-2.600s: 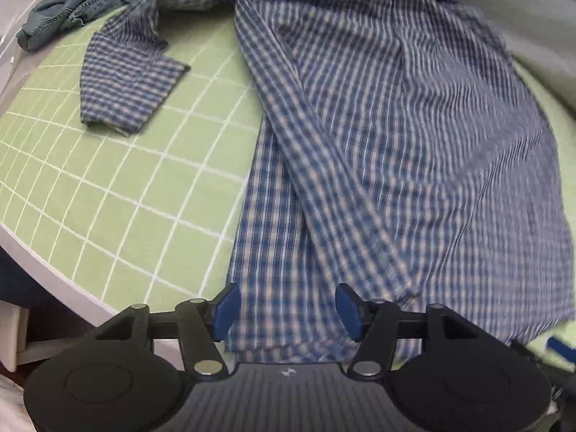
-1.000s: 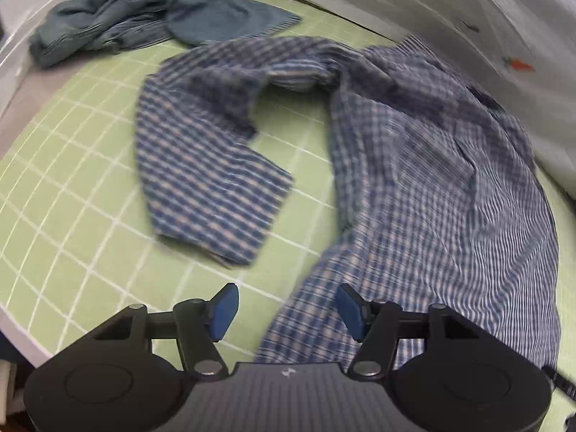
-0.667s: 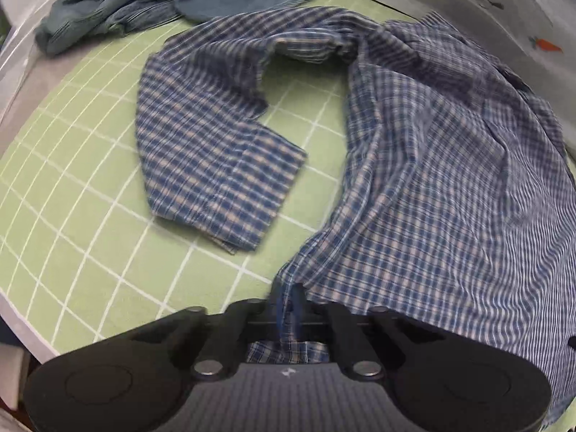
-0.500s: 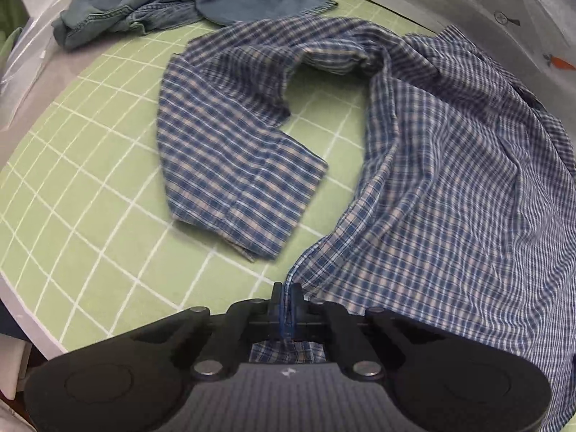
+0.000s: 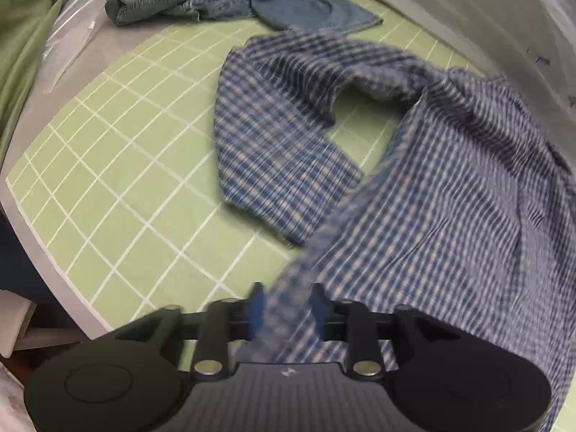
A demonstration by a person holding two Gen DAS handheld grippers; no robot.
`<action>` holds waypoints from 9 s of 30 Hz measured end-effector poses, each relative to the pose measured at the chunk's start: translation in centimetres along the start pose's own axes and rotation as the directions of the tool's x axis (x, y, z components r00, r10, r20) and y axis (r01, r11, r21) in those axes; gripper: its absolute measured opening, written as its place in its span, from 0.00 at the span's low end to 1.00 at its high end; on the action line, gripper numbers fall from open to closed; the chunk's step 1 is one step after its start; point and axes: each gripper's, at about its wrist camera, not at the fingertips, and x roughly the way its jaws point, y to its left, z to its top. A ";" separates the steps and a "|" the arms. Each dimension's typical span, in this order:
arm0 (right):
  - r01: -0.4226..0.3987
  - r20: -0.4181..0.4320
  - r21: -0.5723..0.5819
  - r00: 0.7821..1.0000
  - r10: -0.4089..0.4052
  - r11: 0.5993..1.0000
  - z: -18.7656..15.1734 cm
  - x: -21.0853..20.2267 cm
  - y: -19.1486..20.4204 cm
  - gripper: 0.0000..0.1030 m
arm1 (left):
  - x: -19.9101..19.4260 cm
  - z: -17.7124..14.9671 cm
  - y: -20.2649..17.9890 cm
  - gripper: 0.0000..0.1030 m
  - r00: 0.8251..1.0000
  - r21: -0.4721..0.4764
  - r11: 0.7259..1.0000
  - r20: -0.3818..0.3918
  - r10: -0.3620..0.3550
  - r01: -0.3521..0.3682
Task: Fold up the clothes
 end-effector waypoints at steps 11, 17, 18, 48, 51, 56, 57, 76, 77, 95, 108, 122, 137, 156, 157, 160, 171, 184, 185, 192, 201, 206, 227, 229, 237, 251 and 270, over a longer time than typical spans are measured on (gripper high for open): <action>-0.133 0.194 -0.045 0.971 0.139 0.990 10.7 -0.3 3.1 1.00 | -1.8 3.4 -9.6 0.82 0.982 0.116 0.990 0.164 -0.098 0.080; -0.174 0.220 -0.056 0.958 0.182 0.983 17.6 2.9 5.7 0.99 | 0.6 5.8 -14.0 0.82 0.985 0.178 0.981 0.140 -0.101 0.075; -0.176 0.222 -0.053 0.958 0.183 0.983 18.5 3.3 6.0 0.99 | 0.9 6.2 -14.5 0.83 0.986 0.180 0.981 0.138 -0.096 0.070; -0.112 0.194 -0.187 0.970 0.149 0.976 27.6 14.4 9.3 0.03 | 6.7 9.2 -19.3 0.91 0.997 0.245 0.967 0.037 0.062 -0.069; -0.058 0.198 -0.099 0.977 0.077 0.993 25.3 12.7 6.5 0.03 | 5.8 9.1 -19.0 0.91 0.998 0.231 0.971 0.047 0.049 -0.059; 0.046 0.131 0.010 0.990 -0.047 0.999 20.2 10.1 1.8 0.02 | 4.9 8.2 -18.6 0.91 0.999 0.211 0.977 0.040 0.022 -0.030; 0.064 0.112 0.029 0.992 -0.067 0.998 19.2 9.7 1.0 0.02 | 4.9 7.9 -18.6 0.91 0.999 0.211 0.977 0.034 0.018 -0.024; -0.132 0.276 -0.155 0.946 0.171 0.979 30.3 13.3 8.9 0.89 | 6.5 5.7 -23.0 0.92 0.999 0.334 0.942 -0.024 0.041 -0.031; -0.148 0.268 -0.177 0.944 0.192 0.973 31.1 14.0 9.7 0.89 | 6.7 5.7 -23.1 0.92 0.998 0.336 0.941 -0.029 0.049 -0.036; -0.105 0.223 0.062 0.971 0.089 0.993 28.7 14.9 1.4 0.07 | 6.4 4.8 -24.7 0.92 0.998 0.418 0.908 -0.029 0.051 -0.034; 0.078 0.148 0.417 0.977 -0.152 0.906 15.2 8.7 -11.9 0.43 | 5.3 3.3 -25.8 0.92 0.999 0.454 0.891 -0.037 0.016 0.002; 0.218 0.169 0.325 0.944 -0.283 0.920 20.7 11.8 -10.7 0.77 | 3.9 2.3 -26.1 0.92 0.999 0.484 0.875 -0.014 0.029 -0.019; 0.135 0.175 0.636 0.934 -0.312 0.760 12.7 7.8 -17.6 0.35 | 3.7 1.8 -26.4 0.92 0.999 0.505 0.863 -0.028 0.031 -0.012; 0.214 0.116 0.661 0.918 -0.380 0.719 11.3 7.2 -19.7 0.43 | 3.8 2.4 -24.3 0.92 0.999 0.429 0.903 -0.040 0.024 -0.005; 0.248 0.099 0.645 0.911 -0.401 0.723 11.6 7.0 -19.2 0.51 | 3.9 2.5 -24.2 0.92 0.999 0.424 0.906 -0.041 0.023 -0.004; 0.304 0.113 0.584 0.888 -0.447 0.753 12.7 6.2 -16.9 0.80 | 4.3 2.9 -23.6 0.92 0.999 0.399 0.917 -0.045 0.023 -0.003; 0.132 0.311 0.123 0.936 -0.165 0.983 22.6 9.0 -0.6 0.92 | 7.2 5.7 -19.5 0.92 0.996 0.249 0.967 -0.064 0.069 -0.051; -0.405 0.124 -0.373 0.870 0.477 0.835 33.3 18.0 22.8 0.88 | 12.3 12.1 -15.8 0.92 0.993 0.124 0.986 -0.040 0.114 -0.108; -0.419 0.102 -0.394 0.865 0.491 0.818 33.8 18.6 24.1 0.87 | 12.5 12.6 -15.7 0.92 0.993 0.115 0.988 -0.038 0.113 -0.108; -0.437 0.031 -0.529 0.847 0.531 0.727 35.2 19.9 27.5 0.60 | 13.3 14.1 -15.3 0.93 0.994 0.102 0.990 -0.012 0.104 -0.102; -0.283 0.321 -0.421 0.842 0.434 0.862 39.3 17.9 22.5 0.03 | 13.7 14.5 -15.9 0.94 0.994 0.134 0.985 0.022 0.107 -0.109; -0.284 0.343 -0.354 0.847 0.406 0.891 38.9 16.9 19.1 0.42 | 13.7 14.7 -15.9 0.94 0.992 0.137 0.982 0.035 0.123 -0.127; -0.266 0.188 -0.169 0.936 0.296 0.949 33.4 18.5 6.1 0.02 | 12.3 12.8 -17.6 0.94 0.996 0.189 0.978 0.040 0.083 -0.089; -0.231 0.214 -0.158 0.941 0.262 0.960 34.3 18.8 5.8 0.01 | 12.2 12.7 -17.7 0.94 0.996 0.192 0.977 0.041 0.082 -0.089; -0.076 0.291 -0.133 0.950 0.112 0.988 36.3 19.0 5.3 0.42 | 11.1 12.8 -17.8 0.94 0.995 0.197 0.977 0.061 0.074 -0.085; -0.097 0.225 -0.116 0.967 0.122 0.988 15.7 6.4 6.7 1.00 | 3.6 9.0 -17.7 0.94 0.989 0.222 0.975 0.136 -0.062 0.030; -0.246 0.040 -0.191 0.965 0.258 0.950 -0.2 0.6 9.6 1.00 | -3.4 -2.3 -5.6 0.94 0.989 0.131 0.991 0.137 -0.049 0.031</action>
